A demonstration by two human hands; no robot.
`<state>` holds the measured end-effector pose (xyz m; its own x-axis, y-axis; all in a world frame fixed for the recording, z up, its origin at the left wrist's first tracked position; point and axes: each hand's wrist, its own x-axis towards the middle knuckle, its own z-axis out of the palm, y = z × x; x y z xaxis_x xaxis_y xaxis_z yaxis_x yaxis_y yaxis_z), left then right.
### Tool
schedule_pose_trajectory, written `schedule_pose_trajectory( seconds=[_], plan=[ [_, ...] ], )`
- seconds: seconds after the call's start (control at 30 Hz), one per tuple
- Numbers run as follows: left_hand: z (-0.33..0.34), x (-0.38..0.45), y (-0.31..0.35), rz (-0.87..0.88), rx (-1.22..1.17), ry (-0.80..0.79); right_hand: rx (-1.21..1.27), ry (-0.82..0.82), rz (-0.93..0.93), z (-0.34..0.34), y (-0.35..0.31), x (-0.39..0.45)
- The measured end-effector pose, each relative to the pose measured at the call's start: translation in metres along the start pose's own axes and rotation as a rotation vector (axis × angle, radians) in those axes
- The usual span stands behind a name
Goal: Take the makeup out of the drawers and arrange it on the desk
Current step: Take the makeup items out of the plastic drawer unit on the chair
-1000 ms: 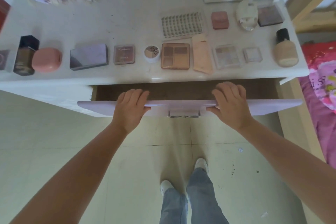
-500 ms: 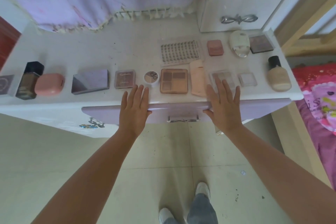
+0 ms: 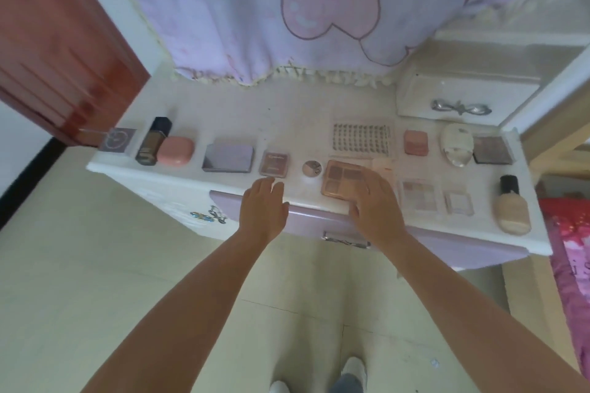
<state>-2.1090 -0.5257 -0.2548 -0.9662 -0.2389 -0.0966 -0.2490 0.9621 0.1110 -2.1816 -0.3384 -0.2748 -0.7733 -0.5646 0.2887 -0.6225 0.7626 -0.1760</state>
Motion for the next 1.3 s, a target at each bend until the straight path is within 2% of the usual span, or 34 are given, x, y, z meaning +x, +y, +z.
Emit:
schedule_pose_trajectory(
  seconds=[0.07,0.2,0.3,0.5,0.7,0.87,1.0,1.17,1.3],
  plan=[
    [-0.012,-0.003,-0.021,-0.084,-0.027,-0.01,0.009,-0.023,-0.068,-0.006,-0.023,0.023],
    [-0.039,-0.01,-0.078,-0.168,-0.081,0.073,-0.026,-0.137,-0.183,-0.008,-0.082,0.068],
    [-0.069,-0.021,-0.137,-0.249,0.044,0.031,-0.041,-0.173,-0.271,-0.009,-0.147,0.107],
    [-0.138,-0.096,-0.291,-0.484,0.1,0.057,0.013,-0.265,-0.52,-0.033,-0.364,0.172],
    [-0.168,-0.241,-0.427,-0.876,-0.008,0.137,0.041,-0.35,-0.962,-0.025,-0.586,0.165],
    [-0.187,-0.397,-0.505,-1.27,-0.014,0.202,0.146,-0.349,-1.353,-0.033,-0.766,0.102],
    [-0.206,-0.525,-0.536,-1.567,0.047,0.227,0.227,-0.338,-1.634,-0.051,-0.891,0.026],
    [-0.214,-0.672,-0.519,-1.941,0.077,0.251,0.288,-0.335,-2.029,-0.084,-1.012,-0.106],
    [-0.194,-0.78,-0.468,-2.24,0.059,0.184,0.332,-0.4,-2.345,-0.118,-1.058,-0.243]
  ],
)
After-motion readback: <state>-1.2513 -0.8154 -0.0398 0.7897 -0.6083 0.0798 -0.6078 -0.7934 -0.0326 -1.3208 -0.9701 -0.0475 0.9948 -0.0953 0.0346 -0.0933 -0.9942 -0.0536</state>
